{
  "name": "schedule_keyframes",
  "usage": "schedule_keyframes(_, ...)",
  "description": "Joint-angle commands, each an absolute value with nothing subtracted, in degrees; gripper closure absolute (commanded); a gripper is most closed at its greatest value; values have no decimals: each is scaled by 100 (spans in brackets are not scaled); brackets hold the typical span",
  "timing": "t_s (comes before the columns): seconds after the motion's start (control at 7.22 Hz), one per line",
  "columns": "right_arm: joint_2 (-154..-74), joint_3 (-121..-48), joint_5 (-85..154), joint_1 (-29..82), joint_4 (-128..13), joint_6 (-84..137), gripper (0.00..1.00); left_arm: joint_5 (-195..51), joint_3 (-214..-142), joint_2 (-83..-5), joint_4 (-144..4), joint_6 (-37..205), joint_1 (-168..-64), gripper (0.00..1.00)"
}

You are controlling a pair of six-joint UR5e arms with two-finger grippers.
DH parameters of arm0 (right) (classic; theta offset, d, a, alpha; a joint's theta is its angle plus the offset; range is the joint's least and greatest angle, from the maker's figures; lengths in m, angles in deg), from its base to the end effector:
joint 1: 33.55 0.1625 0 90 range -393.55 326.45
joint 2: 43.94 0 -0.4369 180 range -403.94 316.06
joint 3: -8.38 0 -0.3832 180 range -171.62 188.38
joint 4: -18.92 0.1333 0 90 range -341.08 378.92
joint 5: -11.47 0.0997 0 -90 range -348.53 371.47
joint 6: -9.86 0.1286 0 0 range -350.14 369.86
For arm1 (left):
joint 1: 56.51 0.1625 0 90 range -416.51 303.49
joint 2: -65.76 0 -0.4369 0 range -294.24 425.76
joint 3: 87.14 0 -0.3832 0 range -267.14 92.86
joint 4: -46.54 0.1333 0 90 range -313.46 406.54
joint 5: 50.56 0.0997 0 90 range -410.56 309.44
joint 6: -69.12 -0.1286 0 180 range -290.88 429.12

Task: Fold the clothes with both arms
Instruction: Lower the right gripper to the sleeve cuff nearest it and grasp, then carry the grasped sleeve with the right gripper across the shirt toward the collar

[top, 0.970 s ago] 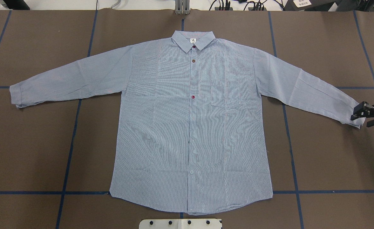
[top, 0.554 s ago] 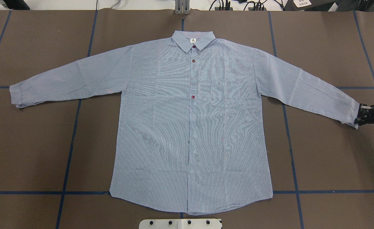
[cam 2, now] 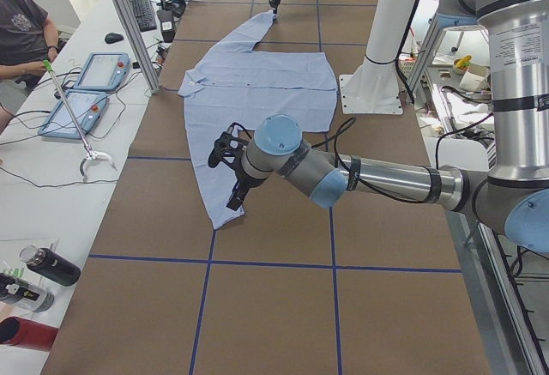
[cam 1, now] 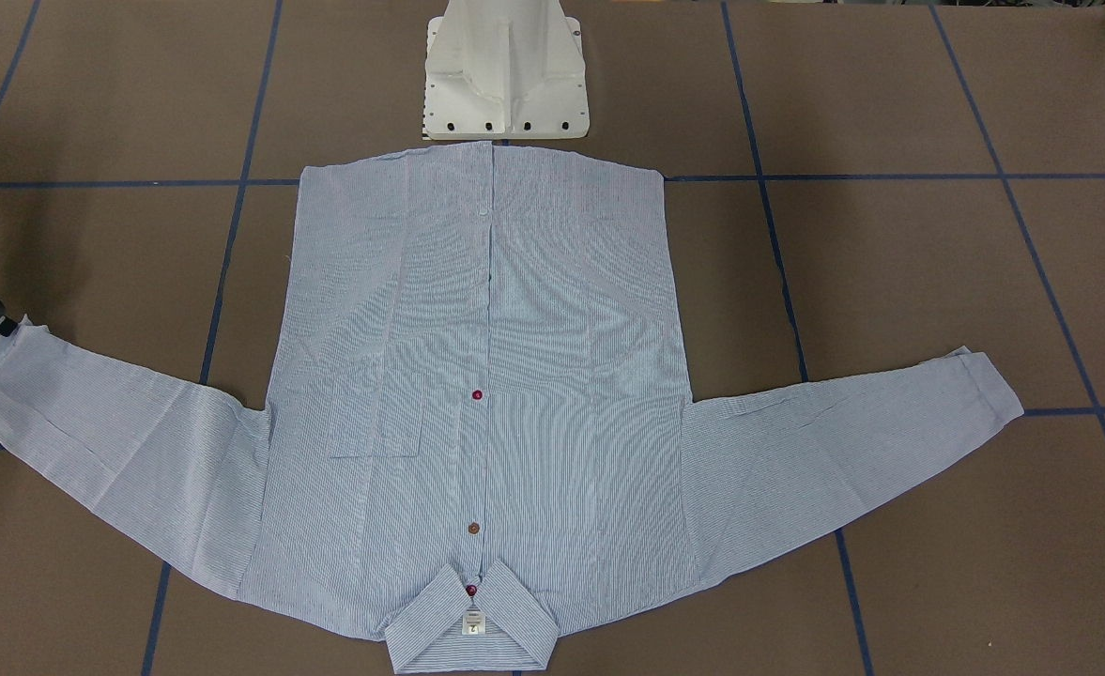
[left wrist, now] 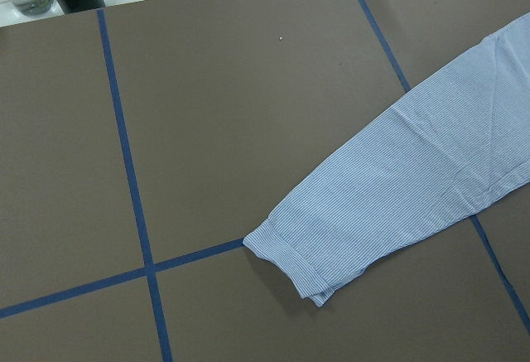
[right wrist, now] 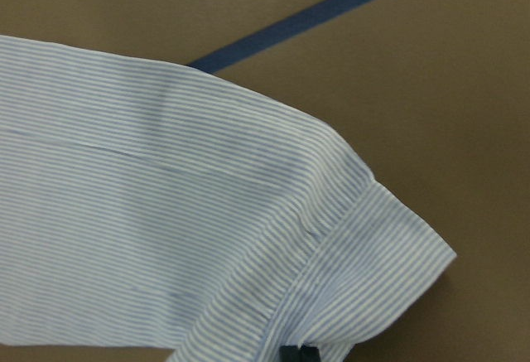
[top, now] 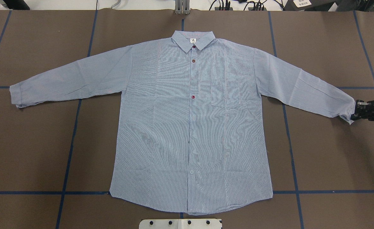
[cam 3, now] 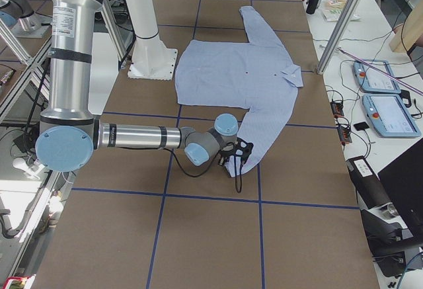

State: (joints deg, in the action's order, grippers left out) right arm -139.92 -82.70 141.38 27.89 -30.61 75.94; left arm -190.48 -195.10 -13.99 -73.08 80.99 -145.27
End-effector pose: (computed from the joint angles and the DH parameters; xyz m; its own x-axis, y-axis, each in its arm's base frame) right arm -0.1824 -0.4413 0.6520 0.5563 0.3715 0.7433 -0.2951 0.9245 -0.2412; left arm -0.0256 -0.4321 0.5464 0.6237 0.3041 -0.7201 0.1135 0.8763 0.4683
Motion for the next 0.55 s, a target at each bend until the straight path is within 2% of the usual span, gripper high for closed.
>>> schedule_keyframes(0.0, -13513, -8688, 14111, 2763, -3135, 7613, 100, -19057, -19516, -1396, -7308, 8108, -14528, 0)
schedule_keyframes(0.14, -12934, -8680, 14076, 2597, -3466, 7613, 100, -19057, -19516, -1396, -7308, 8108, -14528, 0)
schedule_keyframes(0.42, -11163, -8558, 13867, 2246, -5322, 7622, 100, -19074, -19516, -1396, -7299, 8108, -14519, 0)
